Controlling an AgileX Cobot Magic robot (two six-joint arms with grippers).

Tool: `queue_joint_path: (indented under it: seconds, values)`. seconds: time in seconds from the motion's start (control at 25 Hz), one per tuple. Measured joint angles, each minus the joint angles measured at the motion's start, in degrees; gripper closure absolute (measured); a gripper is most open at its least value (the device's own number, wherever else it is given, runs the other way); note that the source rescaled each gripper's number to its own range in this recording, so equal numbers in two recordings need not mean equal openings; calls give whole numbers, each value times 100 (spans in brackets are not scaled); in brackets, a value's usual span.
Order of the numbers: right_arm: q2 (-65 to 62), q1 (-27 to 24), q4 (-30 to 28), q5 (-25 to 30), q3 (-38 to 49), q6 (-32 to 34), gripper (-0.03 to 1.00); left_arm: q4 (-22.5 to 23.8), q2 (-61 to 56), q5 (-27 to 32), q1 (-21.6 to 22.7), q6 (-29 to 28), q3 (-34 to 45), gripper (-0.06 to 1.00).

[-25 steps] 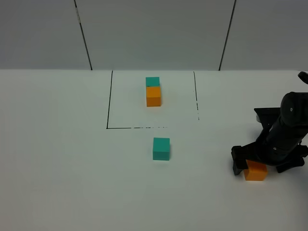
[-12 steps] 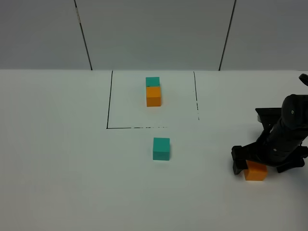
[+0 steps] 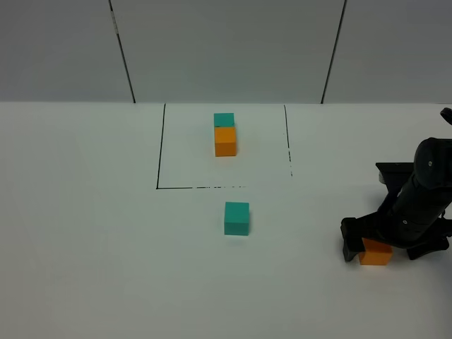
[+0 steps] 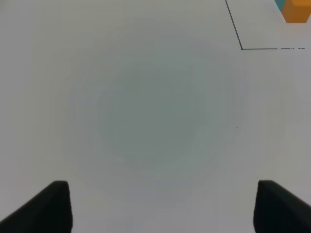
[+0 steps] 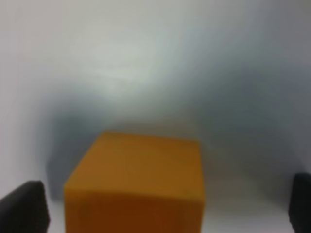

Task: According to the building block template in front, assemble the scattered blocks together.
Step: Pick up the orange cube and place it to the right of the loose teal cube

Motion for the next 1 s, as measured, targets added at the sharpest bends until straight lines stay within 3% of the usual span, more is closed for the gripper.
queue_joint_path:
  seconds: [0.12, 0.24, 0.56, 0.84, 1.0]
  values:
    - [0, 0, -6, 0, 0, 0, 3, 0, 0, 0, 0, 0, 0, 24]
    - [0, 0, -5, 52, 0, 0, 22, 0, 0, 0, 0, 0, 0, 24]
    - [0, 0, 60, 80, 31, -9, 96, 0, 0, 0, 0, 0, 0, 24]
    - [23, 0, 60, 55, -44, -597, 97, 0, 0, 0, 0, 0, 0, 24]
    - [78, 66, 28, 679, -675, -1642, 97, 0, 0, 0, 0, -6, 0, 24]
